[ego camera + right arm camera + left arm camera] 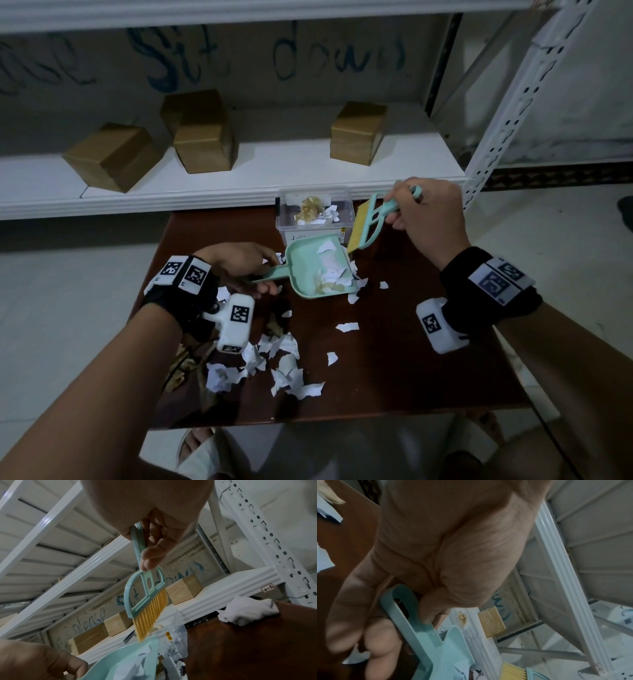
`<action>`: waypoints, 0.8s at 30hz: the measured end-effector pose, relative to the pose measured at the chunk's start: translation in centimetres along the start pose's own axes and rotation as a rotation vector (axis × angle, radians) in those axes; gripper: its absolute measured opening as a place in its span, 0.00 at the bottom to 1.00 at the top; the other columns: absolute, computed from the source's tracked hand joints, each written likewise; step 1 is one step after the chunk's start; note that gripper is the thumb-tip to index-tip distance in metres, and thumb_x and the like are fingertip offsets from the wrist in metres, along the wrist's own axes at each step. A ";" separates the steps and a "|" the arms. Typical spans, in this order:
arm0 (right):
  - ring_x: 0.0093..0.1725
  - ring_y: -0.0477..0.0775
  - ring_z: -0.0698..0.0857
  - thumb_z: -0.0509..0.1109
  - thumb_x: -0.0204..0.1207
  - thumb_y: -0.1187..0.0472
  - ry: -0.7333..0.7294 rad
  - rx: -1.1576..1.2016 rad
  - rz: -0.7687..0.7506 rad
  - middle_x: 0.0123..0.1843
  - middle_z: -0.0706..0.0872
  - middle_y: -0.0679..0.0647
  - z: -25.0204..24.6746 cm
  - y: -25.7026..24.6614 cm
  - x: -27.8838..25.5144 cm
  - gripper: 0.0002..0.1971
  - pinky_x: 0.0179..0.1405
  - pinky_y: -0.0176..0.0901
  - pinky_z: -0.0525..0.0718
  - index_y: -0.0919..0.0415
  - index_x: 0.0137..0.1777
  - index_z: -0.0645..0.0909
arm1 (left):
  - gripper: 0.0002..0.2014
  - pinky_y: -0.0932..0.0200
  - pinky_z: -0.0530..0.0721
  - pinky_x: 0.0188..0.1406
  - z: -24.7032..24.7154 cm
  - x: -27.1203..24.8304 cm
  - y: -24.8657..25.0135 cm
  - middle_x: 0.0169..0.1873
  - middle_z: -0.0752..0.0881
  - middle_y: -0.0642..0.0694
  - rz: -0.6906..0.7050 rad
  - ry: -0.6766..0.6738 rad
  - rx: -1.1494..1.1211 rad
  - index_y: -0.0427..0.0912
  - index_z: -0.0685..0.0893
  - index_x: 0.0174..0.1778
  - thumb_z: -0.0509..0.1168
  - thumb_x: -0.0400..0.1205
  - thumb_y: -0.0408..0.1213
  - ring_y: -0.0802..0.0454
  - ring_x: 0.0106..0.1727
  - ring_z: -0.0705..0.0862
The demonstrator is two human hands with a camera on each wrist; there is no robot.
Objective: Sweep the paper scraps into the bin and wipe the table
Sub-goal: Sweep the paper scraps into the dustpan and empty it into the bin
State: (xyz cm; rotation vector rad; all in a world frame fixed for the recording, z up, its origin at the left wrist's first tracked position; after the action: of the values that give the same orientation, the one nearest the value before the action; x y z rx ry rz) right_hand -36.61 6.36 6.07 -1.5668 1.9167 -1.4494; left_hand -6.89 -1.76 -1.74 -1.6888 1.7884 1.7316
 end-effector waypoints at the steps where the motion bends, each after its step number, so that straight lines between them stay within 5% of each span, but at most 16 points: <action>1: 0.28 0.50 0.92 0.67 0.85 0.61 0.036 0.023 -0.013 0.31 0.91 0.52 -0.3 -0.1 0.2 0.14 0.33 0.58 0.93 0.60 0.41 0.91 | 0.11 0.58 0.88 0.31 0.0 -0.2 0.3 0.42 0.91 0.36 0.020 -0.006 -0.019 0.36 0.81 0.60 0.52 0.94 0.30 0.49 0.34 0.85; 9: 0.28 0.44 0.91 0.66 0.87 0.64 0.146 0.112 -0.057 0.32 0.90 0.52 -0.8 -0.4 0.1 0.13 0.27 0.37 0.88 0.65 0.45 0.91 | 0.13 0.60 0.78 0.22 -1.3 -1.3 2.2 0.33 0.88 0.33 0.195 0.112 -0.272 0.34 0.77 0.48 0.50 0.93 0.24 0.51 0.23 0.80; 15: 0.30 0.44 0.91 0.66 0.88 0.61 0.157 0.071 -0.085 0.34 0.91 0.52 -0.3 -0.4 -0.2 0.14 0.29 0.51 0.92 0.65 0.47 0.91 | 0.12 0.62 0.80 0.19 -0.8 -1.1 2.8 0.35 0.86 0.32 0.217 0.200 -0.356 0.32 0.77 0.50 0.50 0.94 0.27 0.52 0.22 0.80; 19: 0.32 0.47 0.92 0.64 0.87 0.59 0.173 0.077 -0.085 0.35 0.91 0.52 -0.3 -0.3 -0.1 0.15 0.35 0.57 0.93 0.64 0.49 0.91 | 0.14 0.62 0.87 0.26 -0.5 -1.0 3.1 0.36 0.88 0.36 0.184 0.204 -0.466 0.34 0.80 0.47 0.51 0.93 0.29 0.54 0.29 0.78; 24: 0.36 0.46 0.92 0.61 0.87 0.53 0.200 0.048 -0.088 0.40 0.93 0.54 0.0 0.2 0.3 0.18 0.37 0.59 0.93 0.62 0.54 0.90 | 0.13 0.63 0.85 0.25 -0.2 -1.0 3.8 0.33 0.86 0.39 0.183 0.186 -0.639 0.31 0.80 0.54 0.52 0.93 0.32 0.56 0.26 0.77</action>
State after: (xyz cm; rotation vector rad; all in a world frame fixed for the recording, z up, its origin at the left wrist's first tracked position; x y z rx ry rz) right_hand -36.82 6.07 5.97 -1.5547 1.9239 -1.7358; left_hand -9.26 -2.48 1.35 -2.0082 1.5957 2.4996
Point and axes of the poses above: each hand's wrist, its own x-axis towards the middle knuckle, its own z-axis out of the palm, y = z × x, the point moved 3 cm from there along x, towards the middle knuckle
